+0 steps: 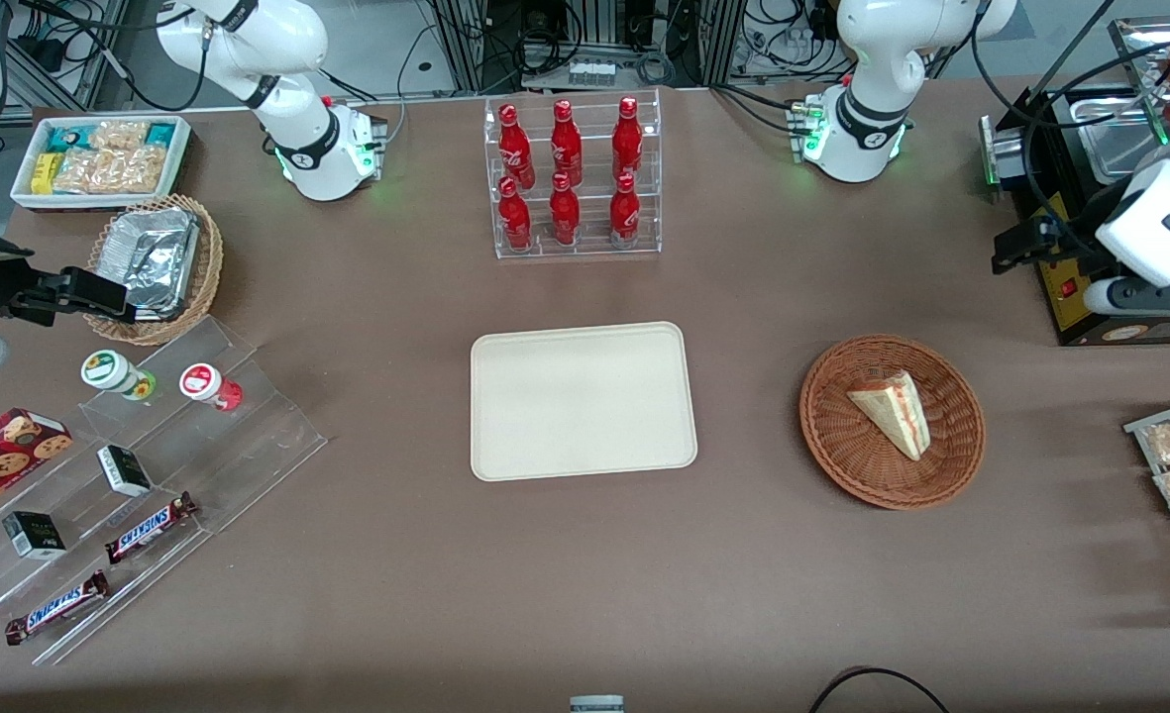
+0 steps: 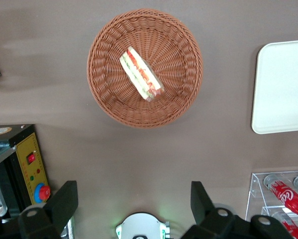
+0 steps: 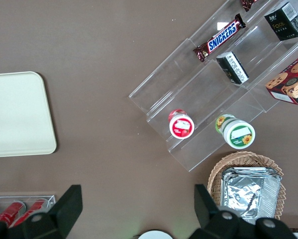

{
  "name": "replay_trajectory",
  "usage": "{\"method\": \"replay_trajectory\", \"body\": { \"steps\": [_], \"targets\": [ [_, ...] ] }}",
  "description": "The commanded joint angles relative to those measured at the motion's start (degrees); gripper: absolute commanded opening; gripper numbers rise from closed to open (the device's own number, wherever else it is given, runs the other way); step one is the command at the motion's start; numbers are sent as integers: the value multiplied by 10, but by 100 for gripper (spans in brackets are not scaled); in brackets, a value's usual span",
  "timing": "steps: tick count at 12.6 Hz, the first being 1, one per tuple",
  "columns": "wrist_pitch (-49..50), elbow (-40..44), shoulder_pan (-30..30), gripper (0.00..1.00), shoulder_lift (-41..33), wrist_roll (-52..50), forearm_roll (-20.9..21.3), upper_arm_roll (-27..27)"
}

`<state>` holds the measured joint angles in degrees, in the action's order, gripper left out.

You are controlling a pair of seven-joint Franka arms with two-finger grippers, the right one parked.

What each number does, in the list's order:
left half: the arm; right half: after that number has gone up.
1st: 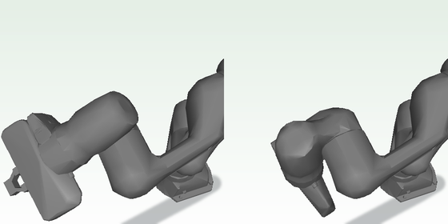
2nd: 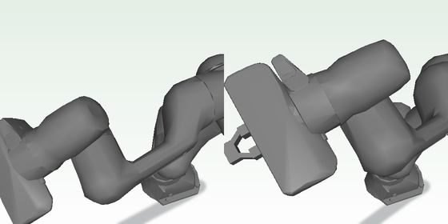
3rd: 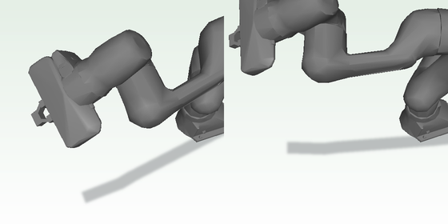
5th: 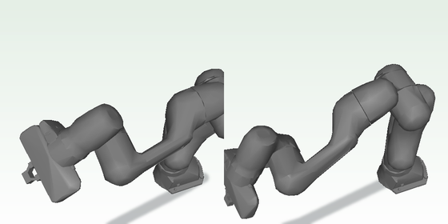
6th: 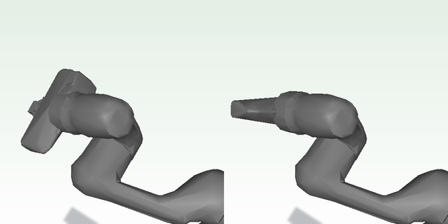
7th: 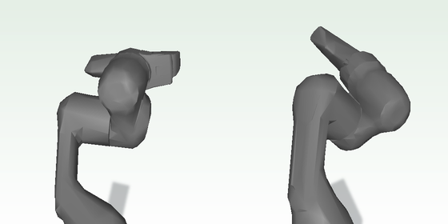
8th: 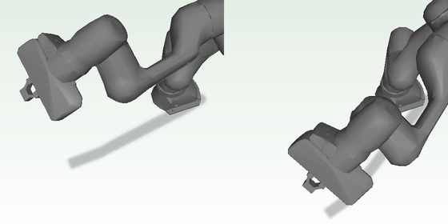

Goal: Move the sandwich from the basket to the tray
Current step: 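Move the left gripper over the sandwich in the wicker basket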

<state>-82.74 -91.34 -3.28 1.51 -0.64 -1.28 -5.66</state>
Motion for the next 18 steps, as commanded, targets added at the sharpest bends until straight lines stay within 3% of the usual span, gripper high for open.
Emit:
{"method": "replay_trajectory", "body": {
  "steps": [1,9,15,18],
  "targets": [
    [-38,-13,-3,100,20,-5,1,-6],
    [-210,-160,10,100,22,-50,1,-11],
    [-407,-305,9,100,22,-60,1,-11],
    [-446,-321,8,100,38,-115,0,-11]
  ]
}}
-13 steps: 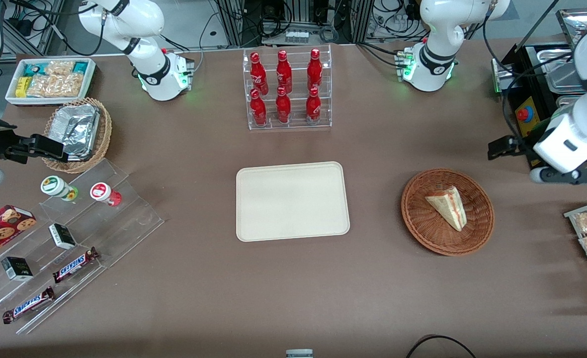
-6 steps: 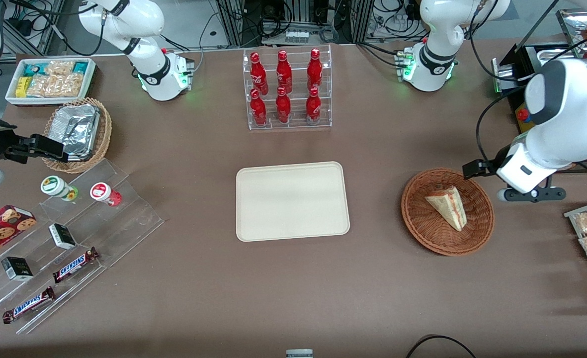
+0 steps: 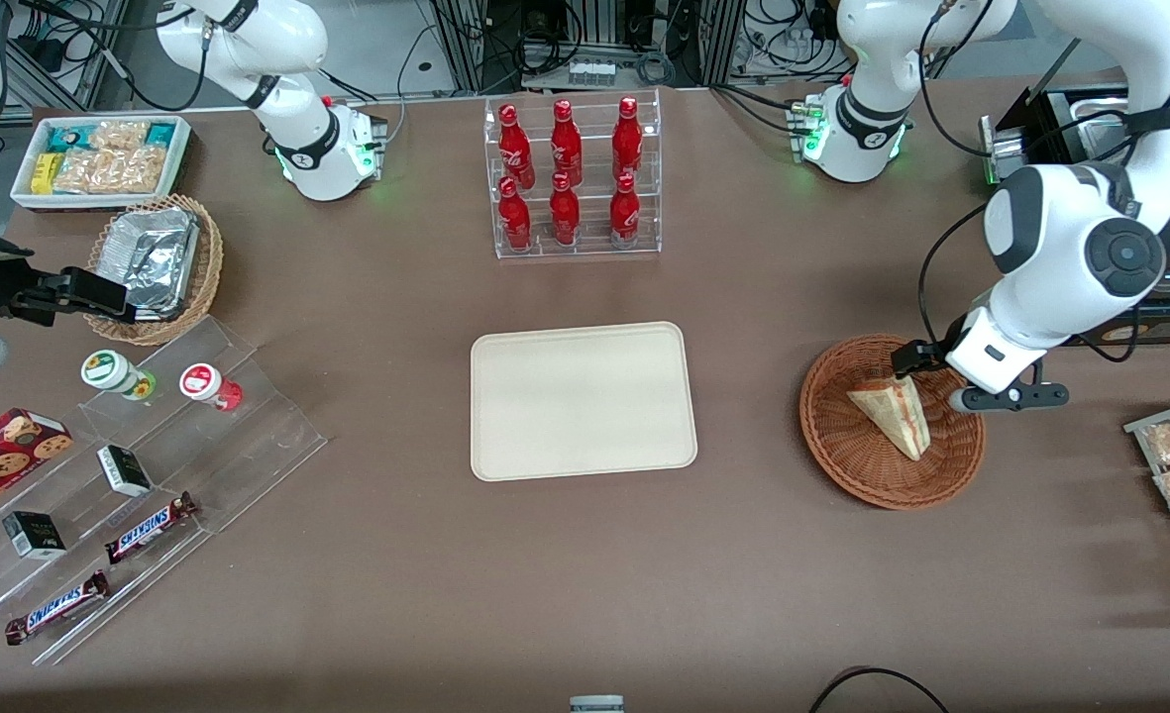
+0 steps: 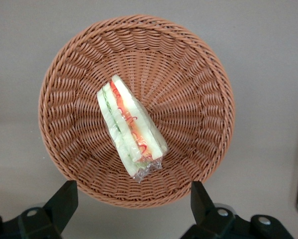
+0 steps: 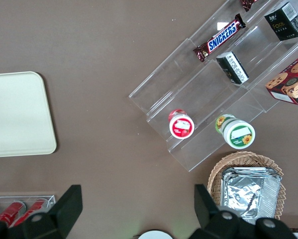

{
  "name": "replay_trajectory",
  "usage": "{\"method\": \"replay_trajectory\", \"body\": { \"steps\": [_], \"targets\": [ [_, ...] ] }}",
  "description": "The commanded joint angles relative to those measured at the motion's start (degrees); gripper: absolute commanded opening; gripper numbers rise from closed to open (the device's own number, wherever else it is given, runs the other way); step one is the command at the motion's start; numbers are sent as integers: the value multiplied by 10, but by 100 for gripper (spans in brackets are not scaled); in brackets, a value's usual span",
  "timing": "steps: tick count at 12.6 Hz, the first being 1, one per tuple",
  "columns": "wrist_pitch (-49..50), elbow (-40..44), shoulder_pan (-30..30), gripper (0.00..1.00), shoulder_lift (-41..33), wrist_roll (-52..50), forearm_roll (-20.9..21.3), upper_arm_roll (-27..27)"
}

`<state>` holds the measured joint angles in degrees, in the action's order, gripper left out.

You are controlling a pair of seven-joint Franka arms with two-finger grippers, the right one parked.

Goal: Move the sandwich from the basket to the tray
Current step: 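Lower the open left gripper around the wrapped sandwich and close it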

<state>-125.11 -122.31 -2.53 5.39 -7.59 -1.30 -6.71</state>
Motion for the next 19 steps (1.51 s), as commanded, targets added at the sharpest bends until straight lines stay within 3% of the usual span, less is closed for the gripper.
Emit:
{"method": "replay_trajectory", "body": {
  "steps": [1,5,19],
  "targets": [
    [-29,-12,1,100,10,-96,1,-1],
    [-62,-11,2,100,29,-269,1,-1],
    [-123,-18,2,100,102,-306,-4,-1]
  ]
}}
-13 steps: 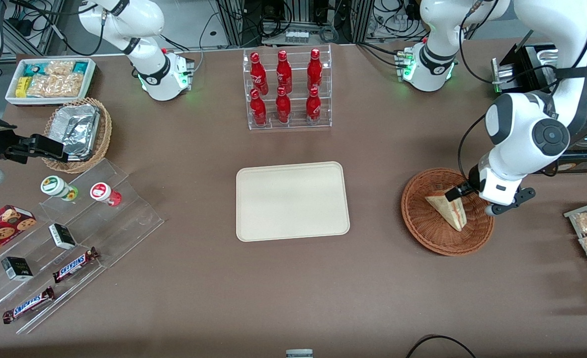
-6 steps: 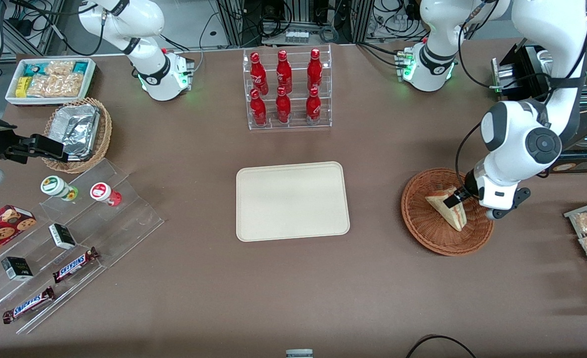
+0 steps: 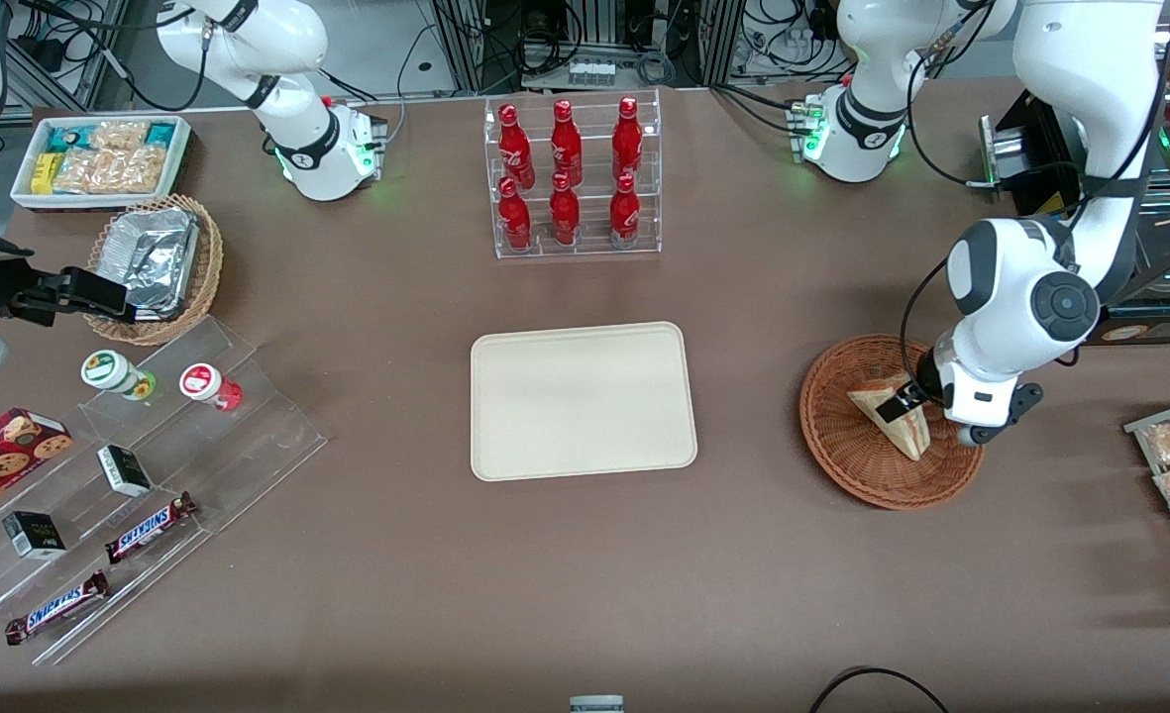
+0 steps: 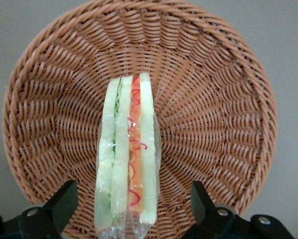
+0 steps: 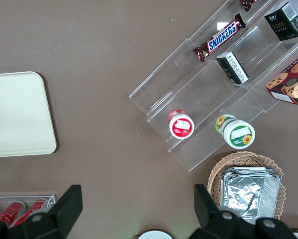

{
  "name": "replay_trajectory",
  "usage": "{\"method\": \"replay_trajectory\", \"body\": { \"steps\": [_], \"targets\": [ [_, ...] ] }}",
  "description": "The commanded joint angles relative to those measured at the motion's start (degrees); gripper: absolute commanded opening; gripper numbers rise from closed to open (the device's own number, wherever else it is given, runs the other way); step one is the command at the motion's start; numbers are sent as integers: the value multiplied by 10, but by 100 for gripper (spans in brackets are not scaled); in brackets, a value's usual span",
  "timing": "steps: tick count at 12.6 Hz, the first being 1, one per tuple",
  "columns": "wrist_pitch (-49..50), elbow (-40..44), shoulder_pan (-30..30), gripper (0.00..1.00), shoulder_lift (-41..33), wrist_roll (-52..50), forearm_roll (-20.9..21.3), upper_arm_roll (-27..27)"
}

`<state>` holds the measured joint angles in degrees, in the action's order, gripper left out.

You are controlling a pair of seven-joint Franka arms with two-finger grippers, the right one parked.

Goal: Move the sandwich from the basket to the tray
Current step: 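Lower the open left gripper around the wrapped sandwich and close it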

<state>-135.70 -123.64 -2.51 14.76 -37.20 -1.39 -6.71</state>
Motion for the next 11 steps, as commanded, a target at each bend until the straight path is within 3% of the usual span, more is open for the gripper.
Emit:
{"method": "replay_trajectory", "body": {
  "steps": [1,4,9,11],
  "targets": [
    [-20,-5,2,100,13,-10,-3,-1],
    [-26,-5,2,96,20,-10,-3,-1],
    [-25,-10,2,5,26,-10,-3,-1],
    [-11,-9,2,0,19,0,-2,-1]
  ]
}}
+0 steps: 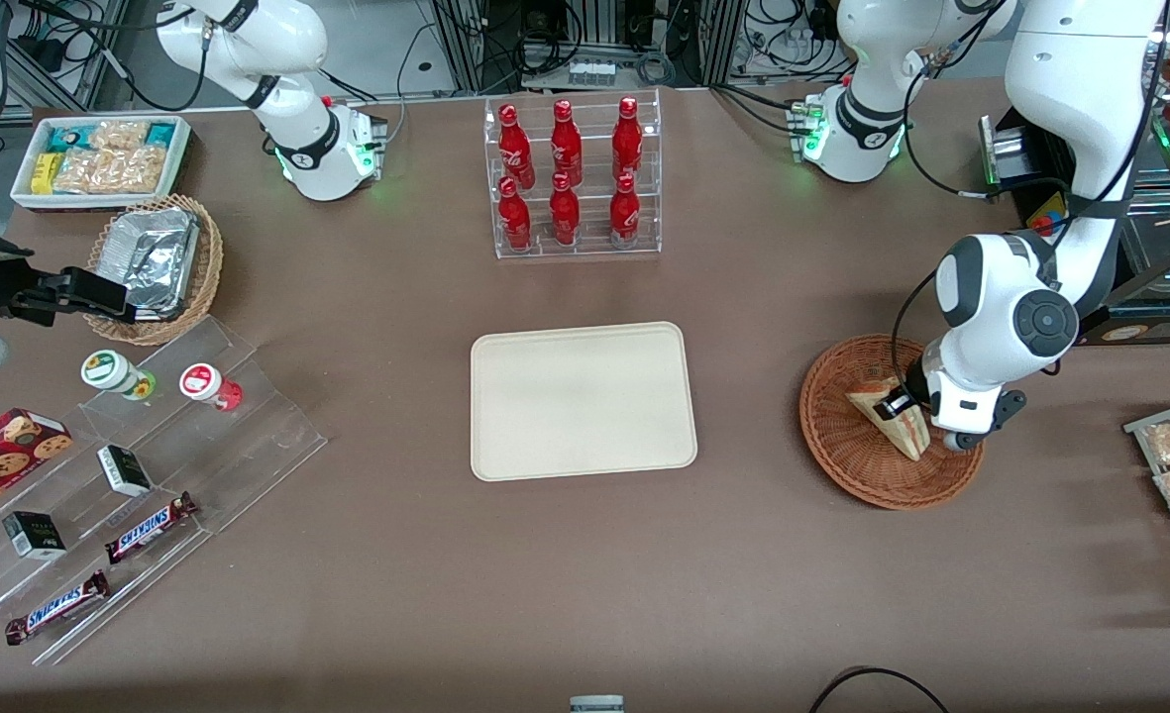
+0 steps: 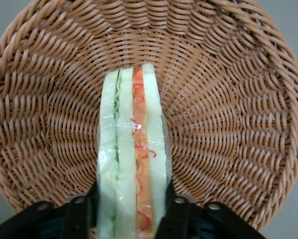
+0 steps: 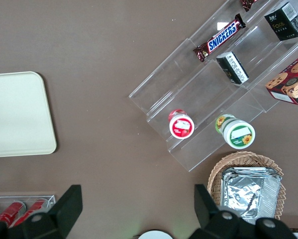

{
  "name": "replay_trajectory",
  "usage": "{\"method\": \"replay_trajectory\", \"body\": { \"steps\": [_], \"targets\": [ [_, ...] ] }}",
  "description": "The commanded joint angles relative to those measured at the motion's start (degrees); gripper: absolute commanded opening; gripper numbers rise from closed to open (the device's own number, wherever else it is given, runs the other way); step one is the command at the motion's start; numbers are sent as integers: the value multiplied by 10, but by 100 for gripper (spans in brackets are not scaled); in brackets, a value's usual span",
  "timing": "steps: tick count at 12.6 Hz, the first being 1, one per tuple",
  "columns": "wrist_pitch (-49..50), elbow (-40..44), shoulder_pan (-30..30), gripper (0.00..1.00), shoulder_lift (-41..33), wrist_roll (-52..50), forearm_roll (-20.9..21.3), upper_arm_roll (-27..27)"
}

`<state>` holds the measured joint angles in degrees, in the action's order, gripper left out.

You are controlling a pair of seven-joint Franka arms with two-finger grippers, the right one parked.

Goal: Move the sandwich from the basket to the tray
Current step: 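Lower the open left gripper around the wrapped sandwich and close it, then lift the sandwich out of the basket with the left gripper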

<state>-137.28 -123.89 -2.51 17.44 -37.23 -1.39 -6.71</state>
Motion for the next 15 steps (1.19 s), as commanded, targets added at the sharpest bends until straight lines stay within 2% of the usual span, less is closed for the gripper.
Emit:
{"method": "replay_trajectory", "body": {
  "steps": [1,7,15],
  "targets": [
    [28,3,2,0,-11,1,2,-1],
    [224,128,3,0,-28,1,4,-16],
    [245,177,6,0,-22,1,3,-95]
  ]
}}
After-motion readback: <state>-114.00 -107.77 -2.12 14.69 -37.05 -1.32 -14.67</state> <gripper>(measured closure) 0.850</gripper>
